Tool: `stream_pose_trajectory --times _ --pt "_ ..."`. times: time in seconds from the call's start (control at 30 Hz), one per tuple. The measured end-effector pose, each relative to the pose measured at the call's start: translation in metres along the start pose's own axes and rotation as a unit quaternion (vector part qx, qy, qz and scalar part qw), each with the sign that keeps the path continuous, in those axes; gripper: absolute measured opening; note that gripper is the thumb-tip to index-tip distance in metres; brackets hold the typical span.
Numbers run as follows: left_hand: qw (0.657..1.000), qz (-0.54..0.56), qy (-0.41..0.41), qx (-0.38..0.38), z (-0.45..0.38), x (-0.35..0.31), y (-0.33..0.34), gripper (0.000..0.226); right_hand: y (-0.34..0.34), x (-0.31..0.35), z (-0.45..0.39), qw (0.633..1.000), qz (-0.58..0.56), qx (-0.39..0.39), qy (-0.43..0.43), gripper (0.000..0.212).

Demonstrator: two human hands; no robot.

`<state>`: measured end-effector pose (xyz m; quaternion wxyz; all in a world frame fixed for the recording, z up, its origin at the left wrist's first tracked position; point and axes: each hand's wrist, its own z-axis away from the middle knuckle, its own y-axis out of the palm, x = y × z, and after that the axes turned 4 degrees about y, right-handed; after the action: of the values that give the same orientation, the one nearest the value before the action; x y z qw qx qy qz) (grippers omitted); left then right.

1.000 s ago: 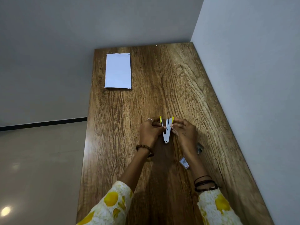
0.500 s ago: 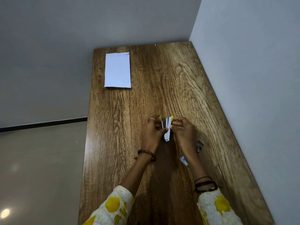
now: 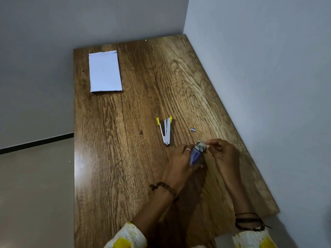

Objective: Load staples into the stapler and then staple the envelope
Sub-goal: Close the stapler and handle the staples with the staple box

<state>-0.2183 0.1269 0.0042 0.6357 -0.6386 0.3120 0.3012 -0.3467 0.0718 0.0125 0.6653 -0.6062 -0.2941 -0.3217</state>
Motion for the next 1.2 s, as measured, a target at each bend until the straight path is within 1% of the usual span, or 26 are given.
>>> stream_pose_trajectory --times 0.1,0.17,0.3,0.43,0.6,0.7,0.8,0.87,0.97,1.07,1.2 --pt "1.0 -0.029 -0.008 0.002 -0.001 -0.001 0.005 0.06 0.0 -0.007 0.005 0.999 0.032 0.027 0.0 0.017" --pt "0.999 -0.038 -0.01 -0.006 -0.002 -0.002 0.006 0.059 0.001 -0.006 0.006 0.999 0.025 0.041 0.005 0.019" --pt "0.999 -0.046 -0.005 -0.022 -0.003 -0.004 0.006 0.057 0.001 0.0 0.006 0.999 0.01 0.042 0.025 0.021" --pt "0.998 -0.048 0.011 -0.037 -0.003 -0.002 0.007 0.057 0.005 0.002 0.006 0.996 0.074 0.05 0.01 0.025" --pt "0.998 -0.054 0.011 -0.018 -0.005 0.0 0.006 0.06 0.006 0.003 0.002 0.994 0.094 0.047 -0.016 0.019" --pt "0.998 -0.062 0.002 0.002 -0.007 0.001 0.005 0.063 0.002 0.004 0.0 0.998 0.056 0.025 -0.025 0.013" --pt "0.998 -0.06 0.003 0.008 -0.007 0.001 0.004 0.064 -0.003 0.007 -0.003 0.999 -0.03 0.014 0.025 0.005" --pt "0.998 -0.058 0.008 0.009 -0.007 0.002 0.004 0.063 -0.005 0.007 -0.005 0.997 -0.068 0.02 0.039 0.008" --pt "0.998 -0.054 0.006 0.016 -0.008 0.003 0.003 0.062 -0.005 0.006 -0.009 0.996 -0.068 0.046 0.04 0.012" --pt "0.999 -0.046 0.01 0.013 -0.007 0.003 0.002 0.06 -0.007 0.004 -0.014 0.993 -0.041 0.106 0.031 0.013" --pt "0.999 -0.05 0.01 0.012 -0.008 0.005 0.002 0.059 -0.011 0.006 -0.018 0.986 0.034 0.157 -0.036 0.016"
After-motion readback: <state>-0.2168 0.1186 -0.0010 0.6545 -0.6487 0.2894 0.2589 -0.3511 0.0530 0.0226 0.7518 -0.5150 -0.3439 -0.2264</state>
